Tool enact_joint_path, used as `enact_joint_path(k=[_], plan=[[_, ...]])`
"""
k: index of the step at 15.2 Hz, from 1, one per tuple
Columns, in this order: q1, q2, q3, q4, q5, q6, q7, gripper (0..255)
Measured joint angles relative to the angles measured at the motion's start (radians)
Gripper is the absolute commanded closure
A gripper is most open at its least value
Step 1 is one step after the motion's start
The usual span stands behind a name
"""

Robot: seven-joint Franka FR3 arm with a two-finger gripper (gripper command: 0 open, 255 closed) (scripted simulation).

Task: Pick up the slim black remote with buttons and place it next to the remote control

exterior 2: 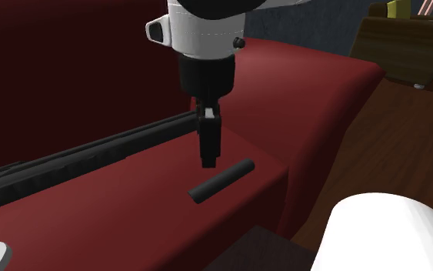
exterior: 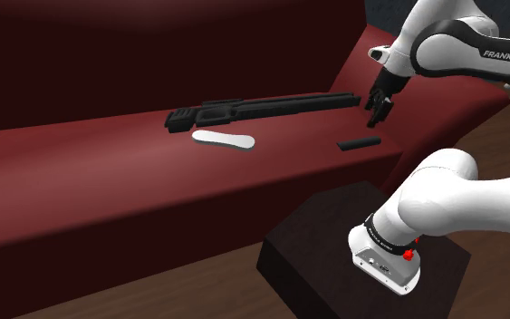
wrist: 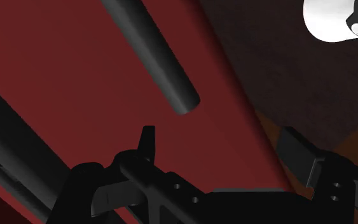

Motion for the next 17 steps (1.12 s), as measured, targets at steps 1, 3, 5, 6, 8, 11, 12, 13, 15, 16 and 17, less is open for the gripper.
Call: enact_joint_path(k=[1, 3, 5, 6, 8, 11, 12, 13, 15, 16, 17], plan=[[0.005, 0.008, -0.036, -0.006, -0.026, 0.016, -0.052, 0], [0.008, 0.019, -0.113, -0.016, -0.082, 0.041, -0.162, 0], [0.021, 0.051, -0.200, -0.030, -0.142, 0.092, -0.267, 0], [0.024, 0.064, -0.246, -0.033, -0.173, 0.113, -0.323, 0], [0.056, 0.118, -0.342, -0.018, -0.227, 0.166, -0.431, 0], [0.105, 0.174, -0.449, 0.002, -0.281, 0.218, -0.560, 0], [0.113, 0.186, -0.468, -0.001, -0.291, 0.235, -0.572, 0], [0.118, 0.198, -0.489, -0.003, -0.303, 0.252, -0.581, 0], [0.127, 0.218, -0.516, -0.013, -0.319, 0.285, -0.583, 0], [0.128, 0.226, -0.530, -0.019, -0.328, 0.301, -0.585, 0], [0.132, 0.235, -0.542, -0.024, -0.335, 0.316, -0.583, 0]])
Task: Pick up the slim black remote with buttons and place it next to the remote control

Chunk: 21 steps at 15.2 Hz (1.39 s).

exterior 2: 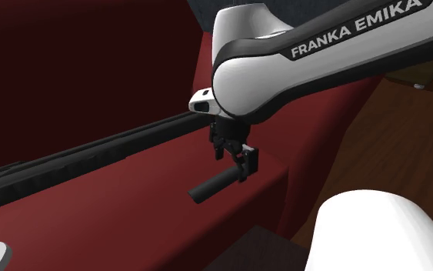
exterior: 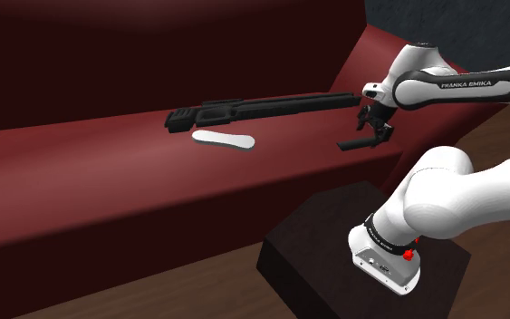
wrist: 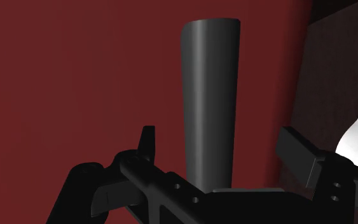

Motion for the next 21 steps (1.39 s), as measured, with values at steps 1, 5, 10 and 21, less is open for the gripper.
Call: enact_joint_path(k=[1, 5, 10, 21], plan=[[0.002, 0.010, -0.015, -0.010, -0.011, 0.020, 0.003, 0], [0.014, 0.029, -0.037, -0.014, -0.020, 0.047, 0.005, 0], [0.015, 0.031, -0.039, -0.013, -0.021, 0.049, 0.005, 255], [0.008, 0.016, -0.020, -0.007, -0.011, 0.027, 0.002, 255]])
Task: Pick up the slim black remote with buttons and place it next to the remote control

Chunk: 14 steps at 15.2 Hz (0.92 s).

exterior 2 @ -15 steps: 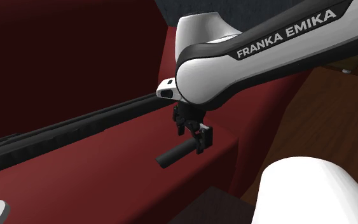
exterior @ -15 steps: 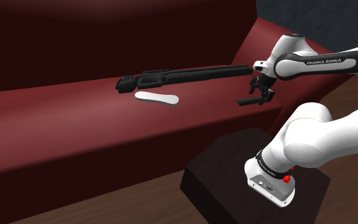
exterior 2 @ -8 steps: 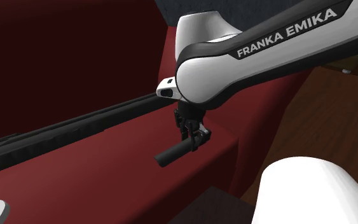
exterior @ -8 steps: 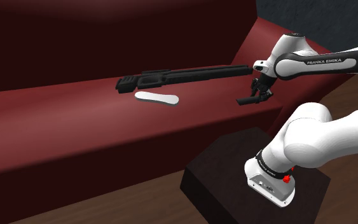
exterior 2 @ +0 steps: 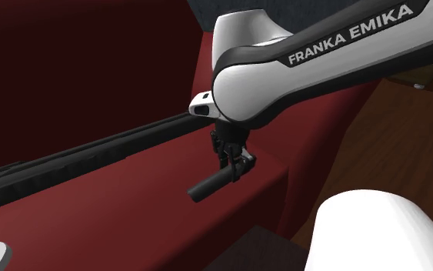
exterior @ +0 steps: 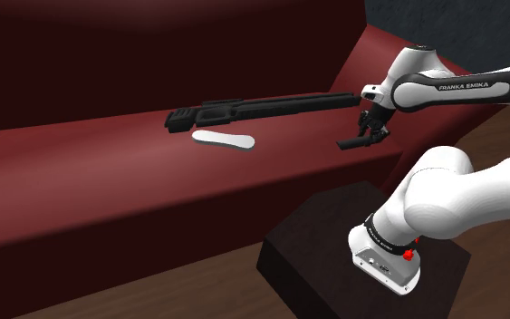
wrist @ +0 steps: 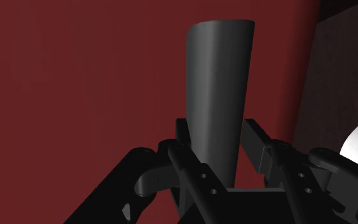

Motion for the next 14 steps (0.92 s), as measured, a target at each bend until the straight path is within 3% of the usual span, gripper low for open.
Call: enact_joint_path(k=[14], plan=[[-0.036, -0.114, 0.169, 0.089, 0.107, -0.220, -0.019, 255]])
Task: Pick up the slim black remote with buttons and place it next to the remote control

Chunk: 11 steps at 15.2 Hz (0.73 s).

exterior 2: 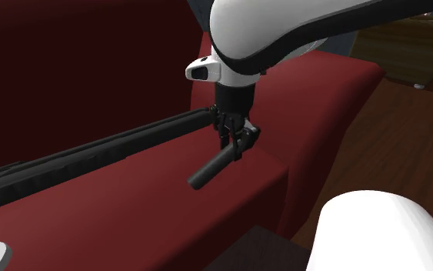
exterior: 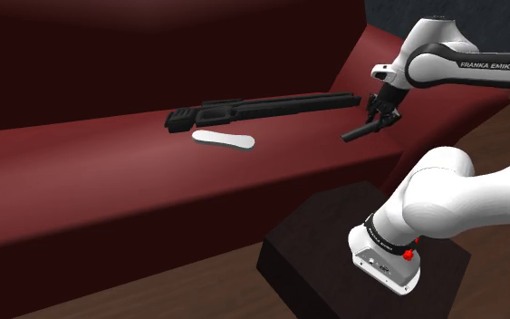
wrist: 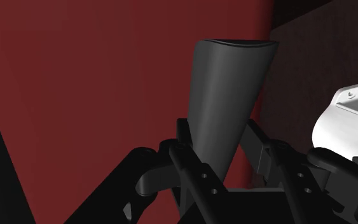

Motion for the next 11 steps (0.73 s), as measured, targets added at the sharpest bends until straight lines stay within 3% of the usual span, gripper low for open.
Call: enact_joint_path(k=[5, 11], plan=[[0.001, -0.021, 0.047, 0.046, 0.036, -0.069, -0.007, 255], [0.029, -0.061, 0.176, -0.036, 0.110, -0.072, 0.122, 255]])
